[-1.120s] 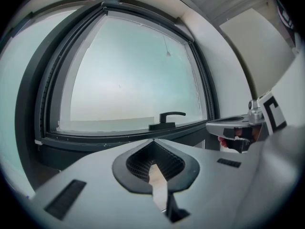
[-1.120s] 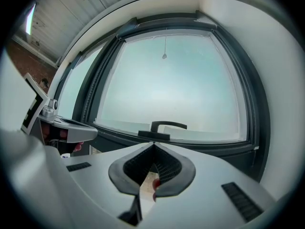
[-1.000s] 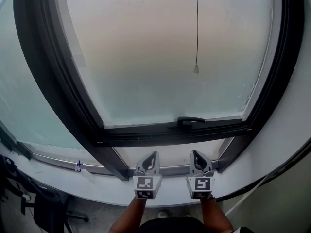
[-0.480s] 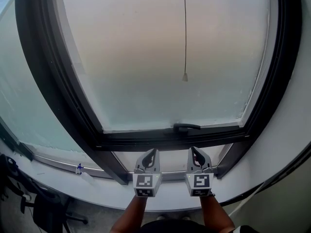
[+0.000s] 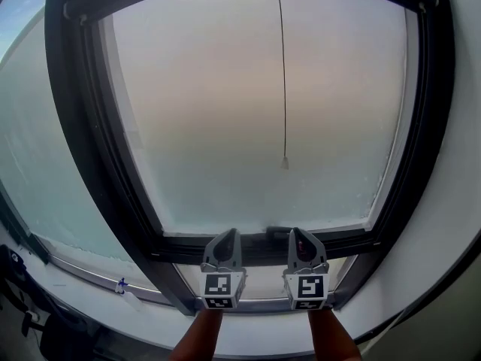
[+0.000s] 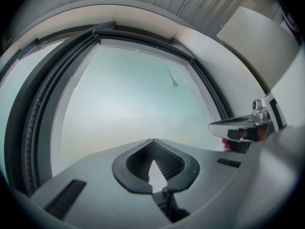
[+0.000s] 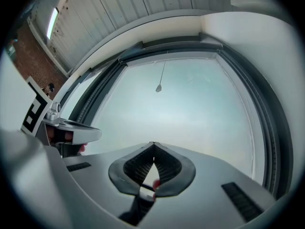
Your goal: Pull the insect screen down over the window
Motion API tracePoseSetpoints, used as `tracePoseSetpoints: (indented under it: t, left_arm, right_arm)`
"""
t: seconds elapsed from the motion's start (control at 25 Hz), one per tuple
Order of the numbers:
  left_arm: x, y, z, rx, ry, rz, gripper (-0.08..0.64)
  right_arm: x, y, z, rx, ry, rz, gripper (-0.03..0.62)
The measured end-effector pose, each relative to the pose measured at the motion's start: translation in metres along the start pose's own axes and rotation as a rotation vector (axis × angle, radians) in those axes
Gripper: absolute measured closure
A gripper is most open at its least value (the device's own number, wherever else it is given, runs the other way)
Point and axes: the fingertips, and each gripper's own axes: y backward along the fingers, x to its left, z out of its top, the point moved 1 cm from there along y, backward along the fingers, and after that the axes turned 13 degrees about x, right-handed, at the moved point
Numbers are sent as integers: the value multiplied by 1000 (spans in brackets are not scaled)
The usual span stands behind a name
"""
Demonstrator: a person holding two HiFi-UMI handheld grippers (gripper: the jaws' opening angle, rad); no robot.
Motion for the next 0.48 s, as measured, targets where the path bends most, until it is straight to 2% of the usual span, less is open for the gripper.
tracePoseSetpoints:
  t: [0.2, 0.32, 0.48]
  left_arm:
    - [11, -9, 51, -98, -31, 41, 557]
    - [14, -15, 88, -164, -9, 46, 557]
    - [18, -19, 130, -239, -25, 49, 557]
  right_arm:
    - [-25, -10, 47, -102, 83, -38, 588]
    - [-37, -16, 72, -134, 108, -60, 588]
    - [-46, -21, 113, -207, 135, -71, 588]
